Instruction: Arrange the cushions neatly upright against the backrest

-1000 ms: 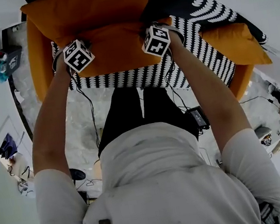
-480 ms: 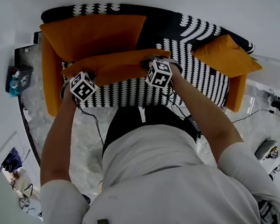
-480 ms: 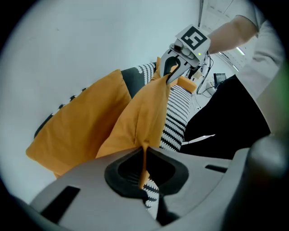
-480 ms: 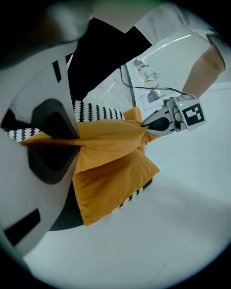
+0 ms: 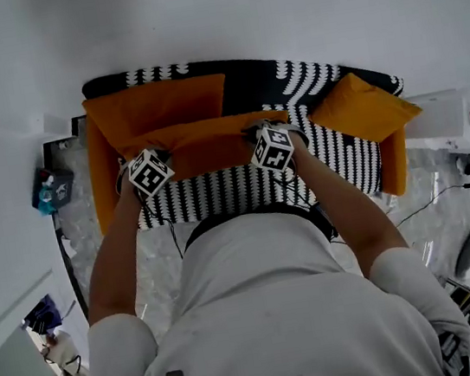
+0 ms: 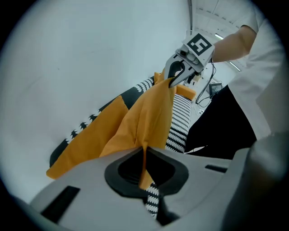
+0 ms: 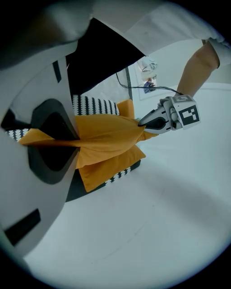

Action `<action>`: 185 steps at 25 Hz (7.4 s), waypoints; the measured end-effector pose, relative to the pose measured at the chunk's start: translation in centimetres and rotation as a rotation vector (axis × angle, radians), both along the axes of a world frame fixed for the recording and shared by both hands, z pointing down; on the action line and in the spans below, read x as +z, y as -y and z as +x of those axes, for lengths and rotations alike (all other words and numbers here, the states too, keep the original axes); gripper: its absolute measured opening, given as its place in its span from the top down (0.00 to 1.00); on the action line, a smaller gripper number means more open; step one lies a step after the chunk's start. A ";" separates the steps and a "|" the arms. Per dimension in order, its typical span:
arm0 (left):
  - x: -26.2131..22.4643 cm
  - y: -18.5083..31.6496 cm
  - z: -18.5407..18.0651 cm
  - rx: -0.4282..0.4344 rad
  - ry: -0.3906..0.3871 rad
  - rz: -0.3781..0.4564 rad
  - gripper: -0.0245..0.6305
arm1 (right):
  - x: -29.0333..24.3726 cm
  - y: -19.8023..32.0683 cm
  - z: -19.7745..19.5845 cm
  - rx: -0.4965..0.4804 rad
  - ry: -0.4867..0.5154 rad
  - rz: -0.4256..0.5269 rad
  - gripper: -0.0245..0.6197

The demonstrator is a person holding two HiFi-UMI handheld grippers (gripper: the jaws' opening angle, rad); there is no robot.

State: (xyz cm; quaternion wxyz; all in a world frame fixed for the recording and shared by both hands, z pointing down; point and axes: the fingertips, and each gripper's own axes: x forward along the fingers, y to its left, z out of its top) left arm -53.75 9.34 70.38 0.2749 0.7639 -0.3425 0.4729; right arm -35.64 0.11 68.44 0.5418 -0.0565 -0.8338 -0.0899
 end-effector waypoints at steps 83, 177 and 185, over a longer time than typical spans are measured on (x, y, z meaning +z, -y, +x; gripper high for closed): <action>12.9 31.0 26.5 0.043 0.076 -0.048 0.90 | 13.8 28.6 27.8 0.175 -0.005 -0.027 0.85; -35.9 -9.5 34.1 -0.219 -0.455 0.913 0.95 | -32.2 -15.1 29.5 0.572 0.884 0.295 0.92; -35.6 -12.0 41.7 -0.269 -0.451 0.918 0.95 | -31.8 -18.4 36.0 0.513 0.890 0.255 0.92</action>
